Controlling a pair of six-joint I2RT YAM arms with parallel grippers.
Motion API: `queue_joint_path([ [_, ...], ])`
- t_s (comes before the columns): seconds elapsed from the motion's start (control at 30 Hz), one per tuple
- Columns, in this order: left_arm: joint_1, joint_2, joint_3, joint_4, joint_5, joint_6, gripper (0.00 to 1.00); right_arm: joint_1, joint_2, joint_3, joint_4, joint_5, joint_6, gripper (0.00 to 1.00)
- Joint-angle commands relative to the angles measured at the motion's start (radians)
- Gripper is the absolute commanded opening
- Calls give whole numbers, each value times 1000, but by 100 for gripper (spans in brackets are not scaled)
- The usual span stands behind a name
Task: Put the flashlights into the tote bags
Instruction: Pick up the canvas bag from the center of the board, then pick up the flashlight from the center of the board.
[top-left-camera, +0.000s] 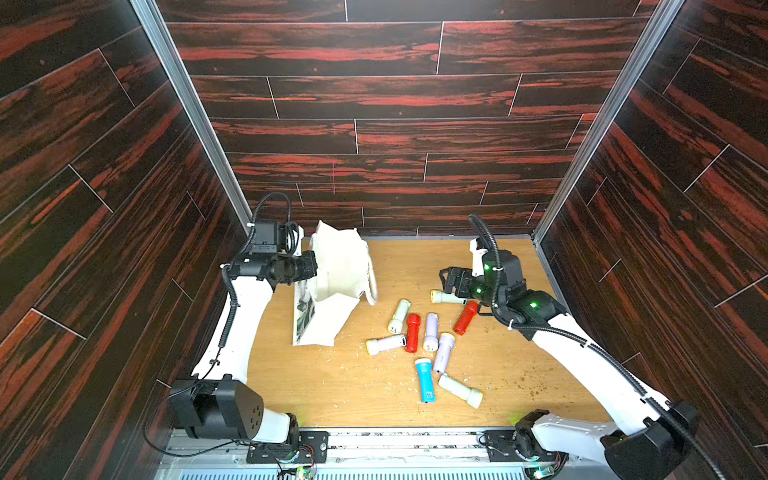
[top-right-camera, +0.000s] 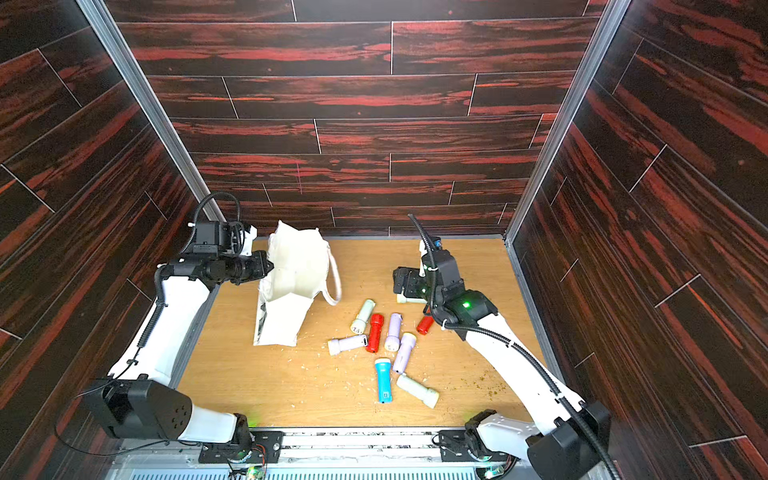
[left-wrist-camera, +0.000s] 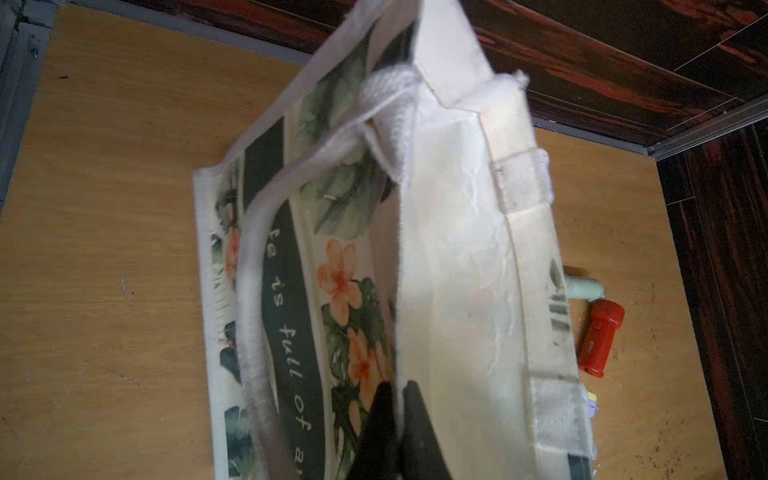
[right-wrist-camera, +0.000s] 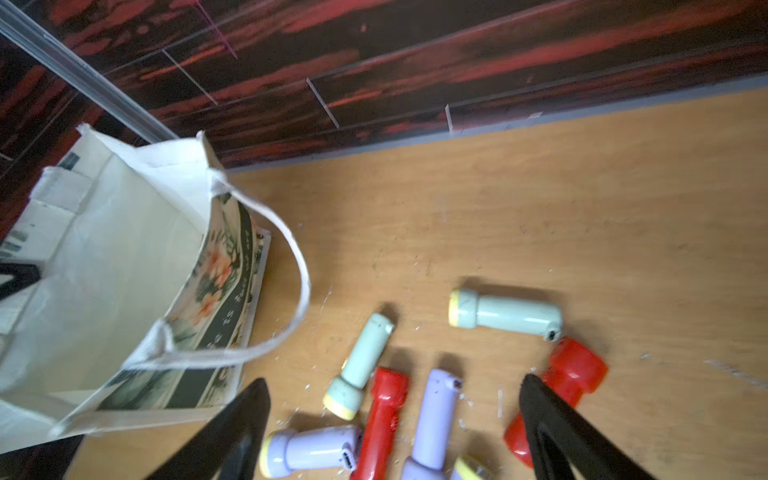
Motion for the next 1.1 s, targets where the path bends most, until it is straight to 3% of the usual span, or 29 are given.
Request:
queue_joint_path([
  [0.0,-13,-47,-20,39,21,16,0,13,40,1,-37,-67,89,94],
  [0.23,-57,-73,-68,68,47,-11,0,108,113,-13,-106,4,235,91],
  [0.33,-66,-88,-76,77,64,-13,0,152,144,-32,-114,15,300,85],
  [0.5,-66,-102,-102,111,83,-15,0,175,197,-90,-46,-60,372,76],
  [0.83,-70,-85,-103,101,68,-11,0,195,334,-95,-19,-96,404,53],
  [1.07,-75,-84,-100,97,55,-12,0,211,431,-44,-58,-81,384,49],
])
